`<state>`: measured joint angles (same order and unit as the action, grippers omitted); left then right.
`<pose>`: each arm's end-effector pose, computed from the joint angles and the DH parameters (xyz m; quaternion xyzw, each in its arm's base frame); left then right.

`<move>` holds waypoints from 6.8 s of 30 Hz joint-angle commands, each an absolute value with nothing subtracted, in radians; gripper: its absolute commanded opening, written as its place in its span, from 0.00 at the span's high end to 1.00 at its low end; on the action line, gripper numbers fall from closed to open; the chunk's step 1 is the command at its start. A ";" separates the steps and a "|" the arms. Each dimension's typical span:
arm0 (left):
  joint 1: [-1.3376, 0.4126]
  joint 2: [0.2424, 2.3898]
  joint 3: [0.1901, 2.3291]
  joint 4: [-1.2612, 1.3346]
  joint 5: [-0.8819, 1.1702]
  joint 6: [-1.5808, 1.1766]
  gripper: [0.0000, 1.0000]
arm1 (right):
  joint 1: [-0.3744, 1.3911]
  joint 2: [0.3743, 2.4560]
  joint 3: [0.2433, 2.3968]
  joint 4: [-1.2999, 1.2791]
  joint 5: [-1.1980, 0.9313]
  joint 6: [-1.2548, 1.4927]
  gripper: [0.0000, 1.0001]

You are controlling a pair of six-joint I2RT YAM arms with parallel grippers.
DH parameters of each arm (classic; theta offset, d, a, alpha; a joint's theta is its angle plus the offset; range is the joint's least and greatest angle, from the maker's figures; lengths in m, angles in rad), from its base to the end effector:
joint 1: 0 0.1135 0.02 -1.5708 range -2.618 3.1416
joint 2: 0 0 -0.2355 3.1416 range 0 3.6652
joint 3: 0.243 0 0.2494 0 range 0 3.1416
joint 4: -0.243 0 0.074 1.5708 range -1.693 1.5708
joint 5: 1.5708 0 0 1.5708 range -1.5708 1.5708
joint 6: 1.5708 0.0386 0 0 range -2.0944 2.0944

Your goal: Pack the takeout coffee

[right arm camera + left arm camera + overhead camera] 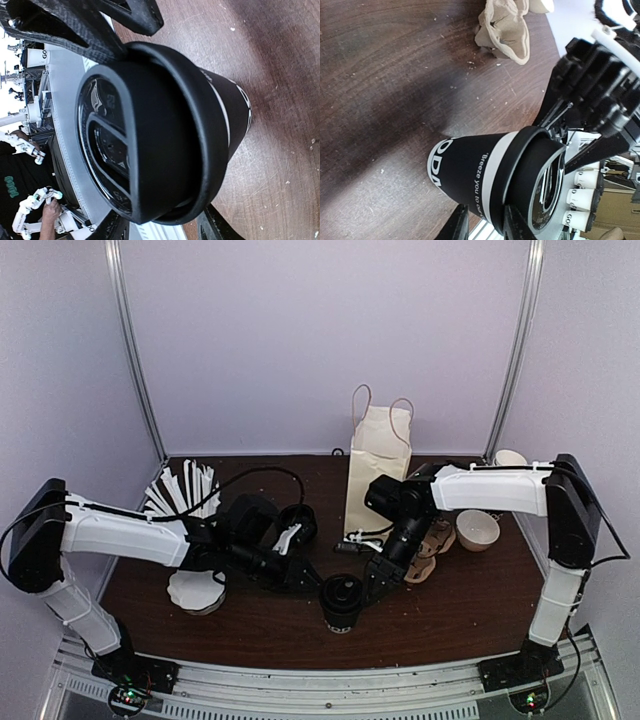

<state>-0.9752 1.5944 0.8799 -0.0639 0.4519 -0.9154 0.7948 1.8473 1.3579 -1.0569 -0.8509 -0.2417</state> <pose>0.1685 -0.2786 0.1593 0.1133 0.8961 -0.4259 0.0527 0.2094 0.2549 0.1798 0.4556 -0.7887 -0.4001 0.1019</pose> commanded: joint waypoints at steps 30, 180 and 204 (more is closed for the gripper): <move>-1.021 1.535 1.001 -0.165 0.311 -0.704 0.47 | 0.773 1.754 1.374 -1.070 -0.801 -0.387 0.45; -0.958 1.634 1.155 -0.239 0.529 -0.387 0.35 | 0.657 1.653 1.200 -0.990 -0.849 -0.357 0.39; -0.974 1.620 1.020 -0.141 0.514 -0.473 0.46 | 0.706 1.859 1.397 -1.034 -0.811 -0.307 0.54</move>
